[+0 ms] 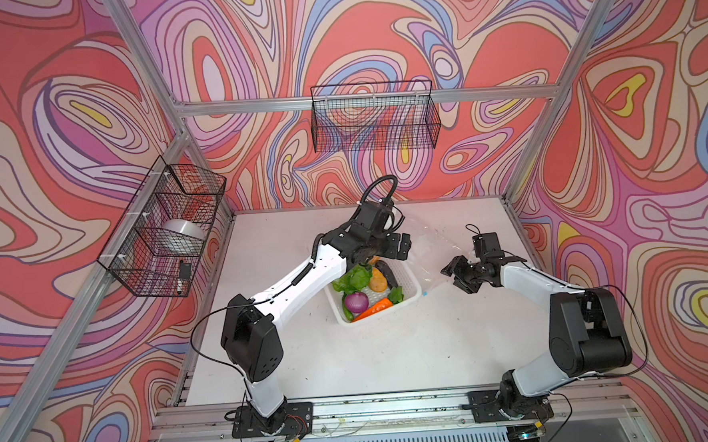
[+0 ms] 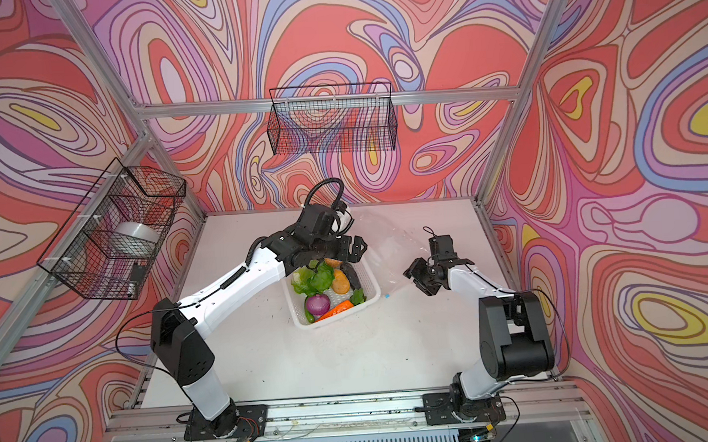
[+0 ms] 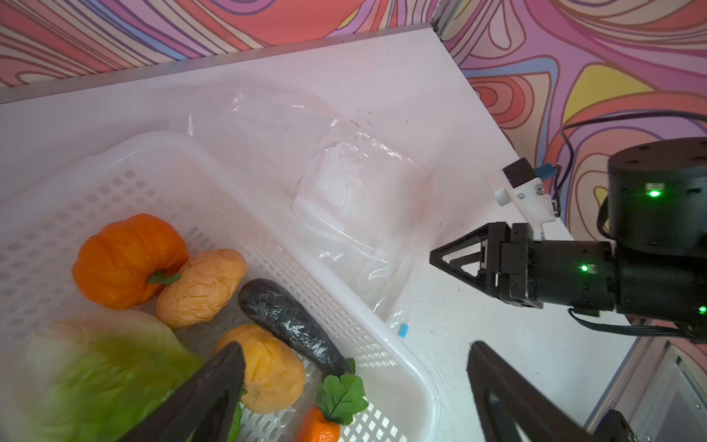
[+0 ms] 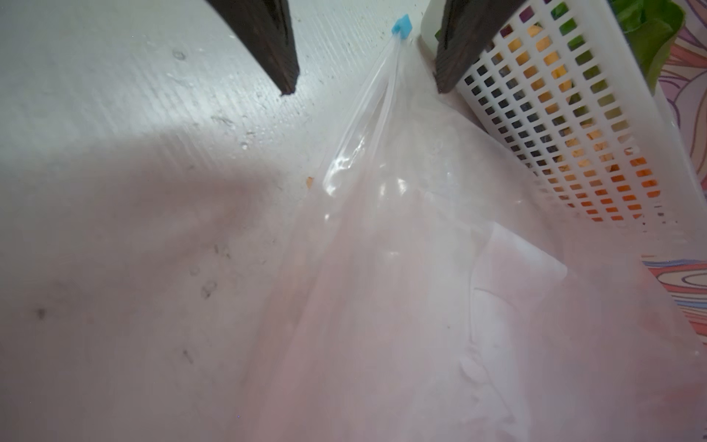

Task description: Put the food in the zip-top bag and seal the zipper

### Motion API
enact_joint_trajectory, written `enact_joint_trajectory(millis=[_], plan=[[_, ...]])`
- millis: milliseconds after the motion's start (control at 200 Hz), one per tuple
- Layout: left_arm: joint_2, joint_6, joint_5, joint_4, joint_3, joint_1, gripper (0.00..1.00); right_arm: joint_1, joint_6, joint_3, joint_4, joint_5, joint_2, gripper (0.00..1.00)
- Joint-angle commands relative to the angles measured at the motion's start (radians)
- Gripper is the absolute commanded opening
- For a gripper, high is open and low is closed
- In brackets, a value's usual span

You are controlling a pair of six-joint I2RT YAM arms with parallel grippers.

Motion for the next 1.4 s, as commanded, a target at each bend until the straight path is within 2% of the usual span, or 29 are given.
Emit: enact_joint_trajectory(millis=[0,180,325,396,451,466,476,481,591,721,831,976,1127,1222,1397], plan=[[0.012,0.037,-0.015,-0.065,0.037,-0.002,0.94,-0.004,0.101,-0.030,0.218,-0.060,0.013,0.60],[-0.008,0.047,-0.044,-0.080,0.025,-0.004,0.94,-0.009,0.110,-0.016,0.288,-0.040,0.085,0.60],[-0.022,0.051,-0.056,-0.093,0.021,-0.005,0.94,-0.013,0.114,0.027,0.318,-0.058,0.188,0.51],[-0.031,0.054,-0.066,-0.098,0.020,-0.007,0.94,-0.016,0.115,0.033,0.339,-0.051,0.206,0.35],[-0.036,0.057,-0.068,-0.100,0.016,-0.006,0.94,-0.022,0.123,0.042,0.358,-0.063,0.208,0.15],[-0.037,0.058,-0.069,-0.100,0.015,-0.007,0.95,-0.024,0.124,0.046,0.364,-0.070,0.205,0.08],[-0.038,0.059,-0.068,-0.100,0.015,-0.008,0.94,-0.026,0.124,0.048,0.366,-0.072,0.202,0.00],[-0.038,0.060,-0.068,-0.100,0.016,-0.007,0.94,-0.025,0.124,0.049,0.367,-0.075,0.201,0.00],[-0.031,0.078,-0.026,-0.094,0.025,-0.008,0.92,-0.026,0.070,0.112,0.307,-0.077,0.143,0.00],[-0.007,0.105,0.039,-0.064,0.047,-0.019,0.88,-0.024,-0.062,0.250,0.084,-0.067,0.069,0.00],[0.025,0.125,0.064,-0.038,0.086,-0.034,0.87,-0.021,-0.107,0.343,-0.057,-0.073,0.015,0.00],[0.085,0.128,0.105,-0.035,0.194,-0.044,0.87,-0.004,-0.097,0.408,-0.161,-0.062,-0.040,0.00],[0.134,0.125,0.154,-0.018,0.290,-0.061,0.87,0.066,-0.071,0.462,-0.218,-0.016,-0.047,0.00],[0.150,0.138,0.129,-0.010,0.299,-0.075,0.87,0.111,-0.046,0.506,-0.245,0.004,-0.027,0.00],[0.160,0.184,0.037,0.008,0.241,-0.101,0.78,0.176,-0.011,0.572,-0.259,0.002,0.013,0.00]])
